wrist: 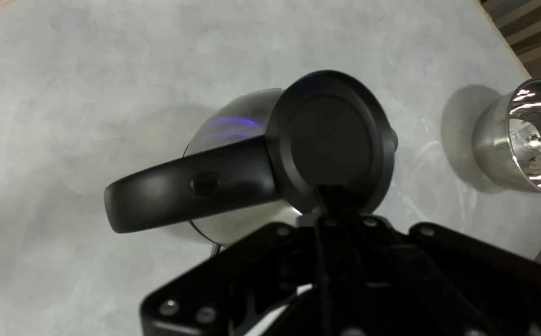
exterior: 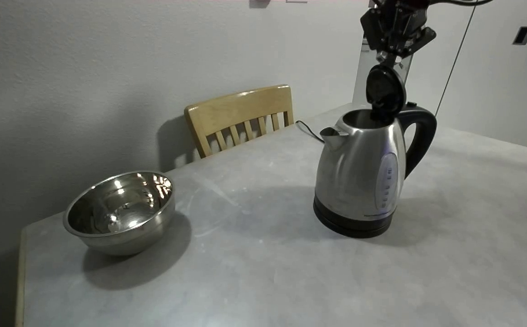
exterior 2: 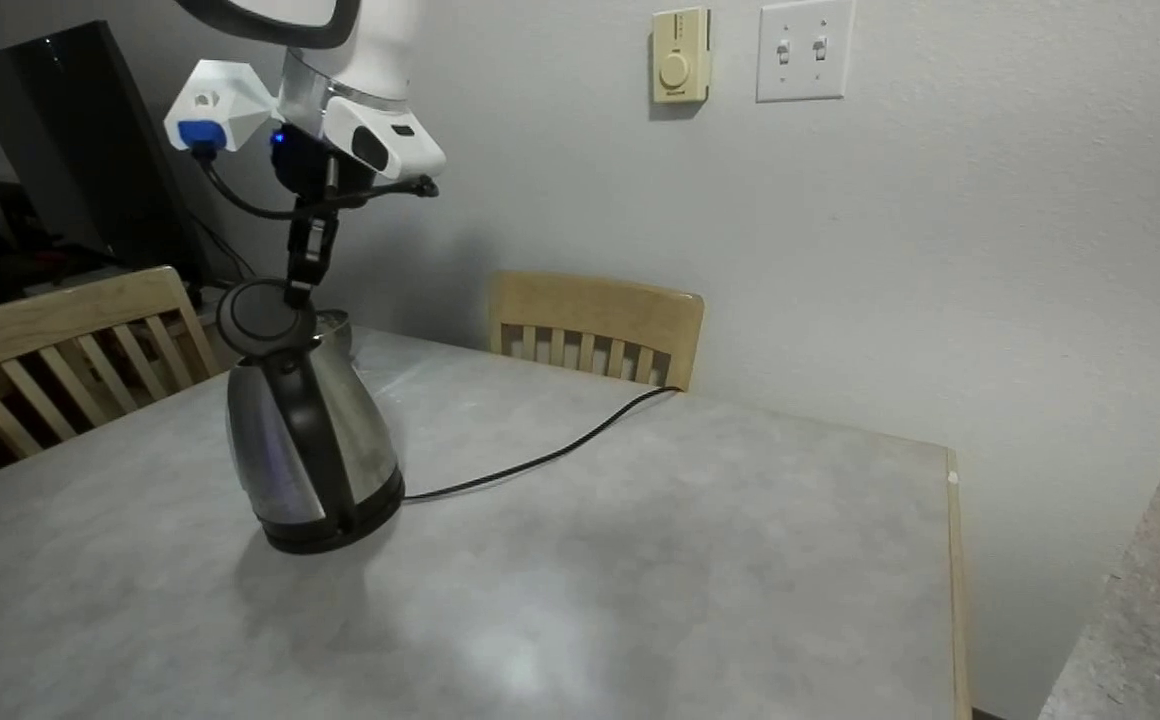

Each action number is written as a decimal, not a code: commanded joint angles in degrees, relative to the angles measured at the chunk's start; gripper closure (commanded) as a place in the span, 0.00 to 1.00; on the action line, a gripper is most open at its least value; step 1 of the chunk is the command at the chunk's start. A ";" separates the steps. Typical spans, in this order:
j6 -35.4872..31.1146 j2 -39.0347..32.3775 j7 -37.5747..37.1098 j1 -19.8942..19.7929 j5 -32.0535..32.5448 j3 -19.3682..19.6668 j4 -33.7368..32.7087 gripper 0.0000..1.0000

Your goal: Close the kettle

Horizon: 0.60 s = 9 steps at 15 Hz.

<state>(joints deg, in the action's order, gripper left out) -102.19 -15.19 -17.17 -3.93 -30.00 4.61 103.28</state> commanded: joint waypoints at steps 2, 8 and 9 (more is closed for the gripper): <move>-1.42 2.10 -0.63 -0.16 -3.04 -0.75 4.96 1.00; 0.34 0.08 -0.43 0.30 -4.86 -1.69 3.53 1.00; 0.60 -1.05 -0.52 0.33 -4.74 -1.80 2.42 1.00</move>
<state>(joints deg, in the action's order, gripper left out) -102.31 -15.22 -17.40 -3.59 -33.64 3.23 106.40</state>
